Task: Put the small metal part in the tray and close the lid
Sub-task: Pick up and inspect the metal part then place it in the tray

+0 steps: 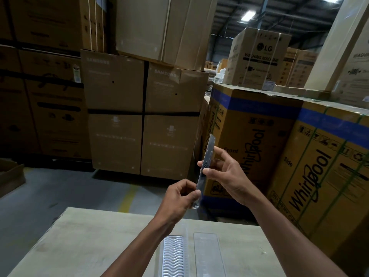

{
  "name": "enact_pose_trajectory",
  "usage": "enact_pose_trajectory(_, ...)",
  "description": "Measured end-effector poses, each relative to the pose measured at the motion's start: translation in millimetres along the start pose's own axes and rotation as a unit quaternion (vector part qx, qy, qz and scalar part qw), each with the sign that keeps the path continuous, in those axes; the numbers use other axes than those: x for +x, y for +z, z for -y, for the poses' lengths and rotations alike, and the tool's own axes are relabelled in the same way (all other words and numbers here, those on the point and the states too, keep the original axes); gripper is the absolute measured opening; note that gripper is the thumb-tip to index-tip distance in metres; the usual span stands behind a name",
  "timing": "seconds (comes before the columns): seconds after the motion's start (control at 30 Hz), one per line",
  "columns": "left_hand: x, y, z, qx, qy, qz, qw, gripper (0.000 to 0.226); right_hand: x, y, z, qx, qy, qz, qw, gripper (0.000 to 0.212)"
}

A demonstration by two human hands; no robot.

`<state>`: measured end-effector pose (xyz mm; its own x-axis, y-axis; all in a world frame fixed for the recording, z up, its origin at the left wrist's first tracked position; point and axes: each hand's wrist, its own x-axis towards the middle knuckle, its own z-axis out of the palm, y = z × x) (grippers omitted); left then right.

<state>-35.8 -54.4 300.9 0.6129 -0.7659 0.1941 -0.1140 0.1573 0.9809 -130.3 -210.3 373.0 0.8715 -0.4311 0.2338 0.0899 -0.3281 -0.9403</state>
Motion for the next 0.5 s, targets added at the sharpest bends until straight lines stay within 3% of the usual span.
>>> enact_pose_trajectory(0.3, 5, -2, -3, -0.041, 0.003, 0.006, 0.999, 0.004, -9, 10, -3, 0.017, 0.011, 0.009, 1.0, 0.093)
enact_pose_trajectory(0.5, 7, -7, -7, -0.058, 0.002, 0.0, 0.998, 0.004, -16, 18, -6, 0.032, 0.025, 0.028, 0.999, 0.087)
